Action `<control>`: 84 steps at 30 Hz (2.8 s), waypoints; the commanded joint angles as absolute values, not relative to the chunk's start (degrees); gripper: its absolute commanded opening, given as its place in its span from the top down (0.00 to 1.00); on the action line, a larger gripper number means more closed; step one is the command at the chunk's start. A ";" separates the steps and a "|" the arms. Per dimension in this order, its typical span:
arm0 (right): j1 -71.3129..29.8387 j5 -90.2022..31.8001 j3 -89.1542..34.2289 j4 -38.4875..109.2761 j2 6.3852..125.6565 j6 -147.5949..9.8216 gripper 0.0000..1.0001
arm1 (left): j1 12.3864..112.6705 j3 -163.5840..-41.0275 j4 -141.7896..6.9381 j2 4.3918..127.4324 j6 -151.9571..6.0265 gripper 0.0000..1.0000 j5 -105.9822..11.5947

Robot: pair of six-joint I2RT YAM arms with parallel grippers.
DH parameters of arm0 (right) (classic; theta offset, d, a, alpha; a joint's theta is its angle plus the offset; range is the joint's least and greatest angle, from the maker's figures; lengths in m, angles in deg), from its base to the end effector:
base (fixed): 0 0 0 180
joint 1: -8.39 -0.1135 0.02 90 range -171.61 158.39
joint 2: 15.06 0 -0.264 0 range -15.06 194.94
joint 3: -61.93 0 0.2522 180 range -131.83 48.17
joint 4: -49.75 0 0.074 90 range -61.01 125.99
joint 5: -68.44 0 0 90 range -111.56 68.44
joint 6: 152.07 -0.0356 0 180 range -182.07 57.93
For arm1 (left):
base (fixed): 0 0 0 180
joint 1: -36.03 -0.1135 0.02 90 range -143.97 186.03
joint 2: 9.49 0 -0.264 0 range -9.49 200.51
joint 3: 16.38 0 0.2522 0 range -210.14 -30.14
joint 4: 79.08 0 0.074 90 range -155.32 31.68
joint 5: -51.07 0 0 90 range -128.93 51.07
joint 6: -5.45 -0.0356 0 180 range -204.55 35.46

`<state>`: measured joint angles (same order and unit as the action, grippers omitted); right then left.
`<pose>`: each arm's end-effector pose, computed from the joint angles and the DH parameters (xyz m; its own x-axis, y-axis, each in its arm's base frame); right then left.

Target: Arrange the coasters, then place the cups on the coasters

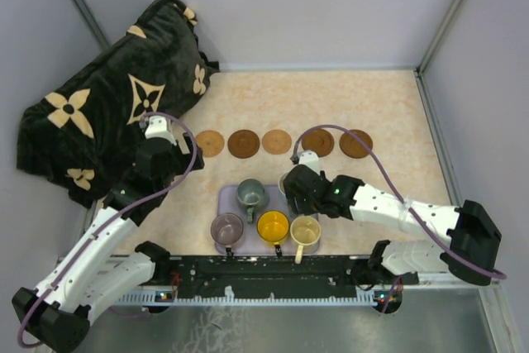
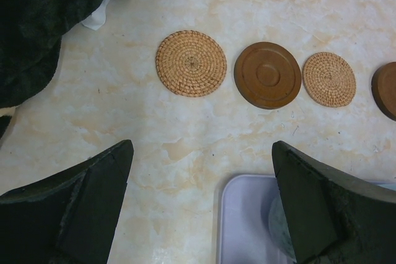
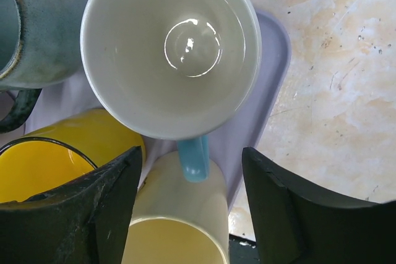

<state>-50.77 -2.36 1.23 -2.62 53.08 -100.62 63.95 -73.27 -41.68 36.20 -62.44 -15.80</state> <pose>0.1259 0.1880 0.2328 -0.7990 -0.1902 -0.5704 -0.2917 0.9522 0.0911 0.1645 -0.0713 0.3043 -0.4063 -0.1764 -0.8966 -0.0364 0.9835 -0.1770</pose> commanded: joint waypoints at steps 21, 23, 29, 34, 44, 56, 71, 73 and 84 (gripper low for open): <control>-51.10 0.60 1.33 2.12 57.78 -101.15 0.41 | 63.80 -72.19 -42.12 35.62 -62.31 0.01 -15.29; -51.10 0.74 1.37 1.98 58.12 -101.10 0.42 | 63.80 -72.22 -42.12 35.60 -62.30 0.01 -15.23; -51.08 1.57 1.24 1.91 58.93 -101.42 0.45 | 63.87 -71.97 -42.21 35.61 -62.22 0.01 -15.36; -51.03 2.43 1.07 1.72 59.54 -101.87 0.53 | 63.80 -71.83 -42.29 35.70 -62.12 0.01 -15.51; -51.03 2.43 0.84 1.37 60.56 -102.50 0.86 | 63.80 -71.80 -42.55 35.94 -62.11 0.01 -15.90; -51.04 6.83 -0.37 1.49 58.94 -102.89 1.00 | 63.81 -71.96 -42.57 36.24 -62.54 0.01 -16.30; -49.68 26.30 -3.36 2.11 48.74 -99.90 1.00 | 63.81 -71.39 -43.26 35.24 -62.52 0.01 -16.41; -46.85 26.32 -2.69 3.89 47.60 -97.82 1.00 | 63.82 -71.31 -43.33 35.51 -62.58 0.01 -16.52; -23.34 16.73 3.92 23.85 47.92 -80.95 1.00 | 63.81 -71.53 -43.46 36.12 -62.94 0.01 -16.48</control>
